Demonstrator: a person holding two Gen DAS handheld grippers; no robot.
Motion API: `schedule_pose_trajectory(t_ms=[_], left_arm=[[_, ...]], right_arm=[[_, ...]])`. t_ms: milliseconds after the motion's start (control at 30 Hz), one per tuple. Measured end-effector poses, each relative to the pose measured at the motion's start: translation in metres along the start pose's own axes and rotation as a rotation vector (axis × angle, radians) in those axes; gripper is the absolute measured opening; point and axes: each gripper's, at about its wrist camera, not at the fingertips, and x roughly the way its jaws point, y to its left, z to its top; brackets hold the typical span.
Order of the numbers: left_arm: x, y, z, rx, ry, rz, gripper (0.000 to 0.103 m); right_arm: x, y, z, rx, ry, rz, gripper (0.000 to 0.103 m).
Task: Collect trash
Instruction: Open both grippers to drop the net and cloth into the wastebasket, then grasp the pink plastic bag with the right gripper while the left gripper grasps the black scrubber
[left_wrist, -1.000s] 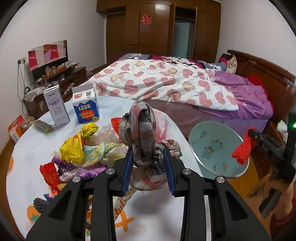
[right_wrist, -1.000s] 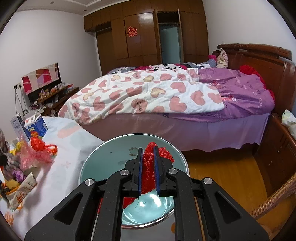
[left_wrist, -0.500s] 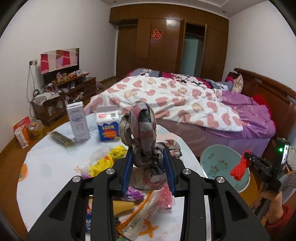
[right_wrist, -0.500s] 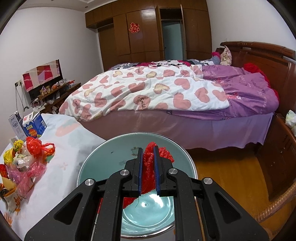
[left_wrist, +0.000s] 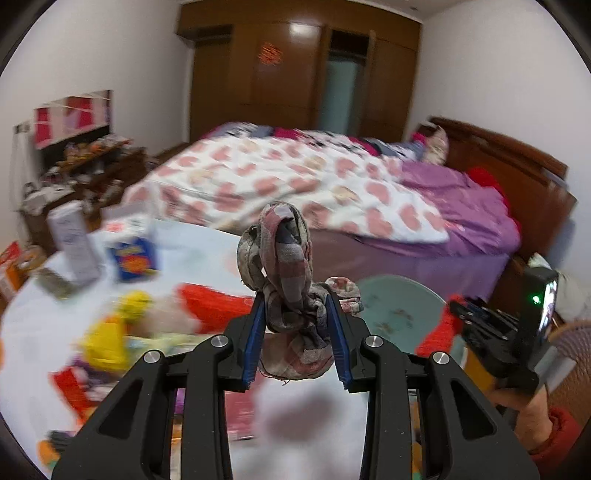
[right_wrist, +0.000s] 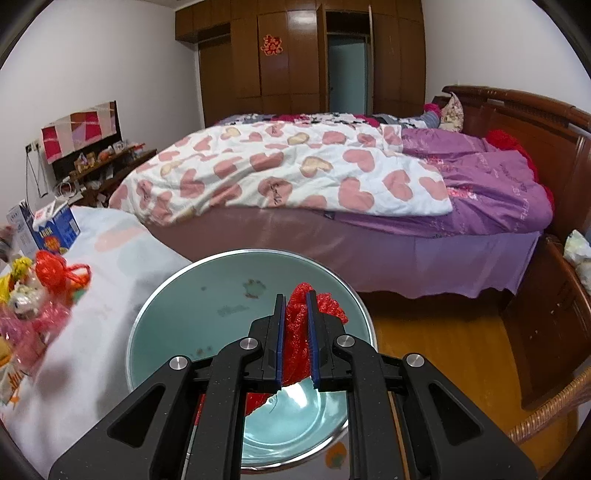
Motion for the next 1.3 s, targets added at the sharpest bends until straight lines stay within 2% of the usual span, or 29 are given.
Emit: schedule_pose_trajectory(t_ms=[133, 300, 400, 433, 500, 567, 633, 700, 767, 900, 967, 1100, 1200, 1300], left_arm=[[0.043, -0.036, -0.011, 0.031, 0.077, -0.065, 0.033], [0.081, -0.058, -0.025, 0.036, 0.163, -0.096, 0.033], [0.099, -0.07, -0.03, 0.035, 0.198, -0.139, 0.034], [0.103, -0.074, -0.031, 0.042, 0.204, -0.139, 0.038], [0.11, -0.079, -0.035, 0.052, 0.216, -0.127, 0.044], [0.111, -0.075, -0.038, 0.036, 0.231, -0.114, 0.064], [0.106, -0.069, -0.038, 0.02, 0.228, -0.104, 0.065], [0.098, -0.062, -0.037, 0.013, 0.217, -0.088, 0.071], [0.085, -0.053, -0.036, 0.003, 0.195, -0.064, 0.083], [0.057, -0.031, -0.036, -0.002, 0.159, 0.022, 0.088], [0.045, -0.017, -0.038, -0.018, 0.151, 0.068, 0.093], [0.019, 0.012, -0.044, -0.048, 0.141, 0.141, 0.093], [-0.002, 0.034, -0.053, -0.061, 0.122, 0.195, 0.093], [-0.022, 0.059, -0.065, -0.084, 0.113, 0.24, 0.093]], right_arm=[[0.01, -0.003, -0.004, -0.007, 0.024, -0.001, 0.012], [0.02, -0.002, -0.009, -0.026, 0.041, 0.006, 0.013], [0.026, -0.004, -0.012, -0.021, 0.057, 0.009, 0.02], [0.027, -0.006, -0.012, -0.016, 0.06, 0.009, 0.023], [0.026, -0.008, -0.012, -0.001, 0.06, 0.015, 0.039], [0.019, -0.013, -0.012, 0.025, 0.032, 0.011, 0.048], [0.012, -0.014, -0.011, 0.035, 0.005, 0.007, 0.051], [0.005, -0.016, -0.01, 0.047, -0.017, 0.008, 0.065], [-0.005, -0.016, -0.008, 0.07, -0.051, 0.004, 0.075], [-0.023, -0.008, -0.006, 0.088, -0.087, 0.0, 0.092], [-0.032, 0.003, -0.007, 0.088, -0.113, -0.052, 0.093], [-0.038, 0.021, -0.009, 0.096, -0.103, -0.071, 0.093], [-0.042, 0.036, -0.012, 0.096, -0.089, -0.027, 0.093], [-0.042, 0.065, -0.013, -0.006, -0.045, -0.003, 0.093]])
